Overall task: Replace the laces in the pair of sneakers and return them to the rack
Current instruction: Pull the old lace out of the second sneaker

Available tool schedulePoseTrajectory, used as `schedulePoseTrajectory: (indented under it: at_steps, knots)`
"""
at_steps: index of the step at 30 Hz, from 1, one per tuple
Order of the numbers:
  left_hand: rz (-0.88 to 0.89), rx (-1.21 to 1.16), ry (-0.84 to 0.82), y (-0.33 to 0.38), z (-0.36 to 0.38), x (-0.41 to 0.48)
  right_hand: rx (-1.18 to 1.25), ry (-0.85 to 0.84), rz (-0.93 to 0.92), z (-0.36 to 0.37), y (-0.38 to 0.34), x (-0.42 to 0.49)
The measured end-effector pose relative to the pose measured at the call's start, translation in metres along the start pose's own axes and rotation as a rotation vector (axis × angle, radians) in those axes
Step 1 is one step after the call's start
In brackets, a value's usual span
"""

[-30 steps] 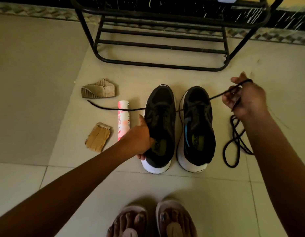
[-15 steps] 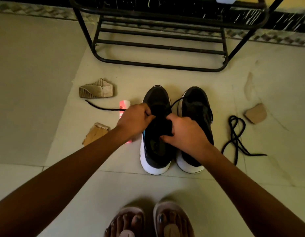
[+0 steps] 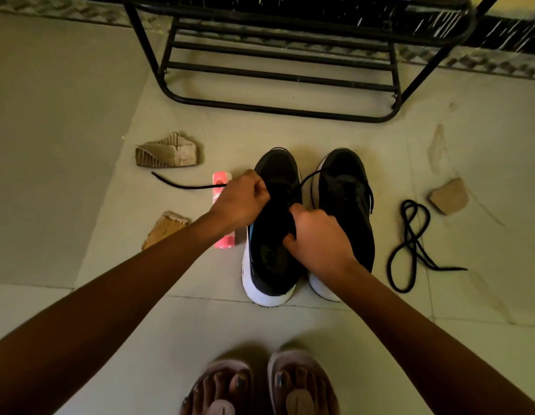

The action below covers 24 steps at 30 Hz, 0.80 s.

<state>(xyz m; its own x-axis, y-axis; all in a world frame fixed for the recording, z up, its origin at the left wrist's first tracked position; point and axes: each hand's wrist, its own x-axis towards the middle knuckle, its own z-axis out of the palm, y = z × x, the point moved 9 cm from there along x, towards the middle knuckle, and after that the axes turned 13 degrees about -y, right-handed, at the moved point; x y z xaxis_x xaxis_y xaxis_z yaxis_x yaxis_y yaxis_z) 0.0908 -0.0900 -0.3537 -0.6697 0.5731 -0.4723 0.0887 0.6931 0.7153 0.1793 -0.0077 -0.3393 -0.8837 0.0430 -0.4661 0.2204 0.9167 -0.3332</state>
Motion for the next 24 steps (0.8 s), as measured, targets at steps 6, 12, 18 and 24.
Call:
schedulePoseTrajectory:
  at_steps: [6,12,18,24]
  knots:
    - [-0.041,-0.424,-0.001,-0.012,0.003,-0.002,-0.024,-0.020,0.027,0.001,0.000,0.000]
    - [-0.005,-0.822,-0.144,-0.007,0.007,-0.005,-0.011,-0.046,0.072,0.001,0.004,-0.002]
    - [0.114,0.497,0.147,0.017,-0.042,-0.015,0.007,-0.055,0.102,0.000,0.006,-0.001]
    - [0.037,0.581,0.404,0.002,-0.088,-0.026,0.035,-0.062,0.113,-0.002,0.007,-0.002]
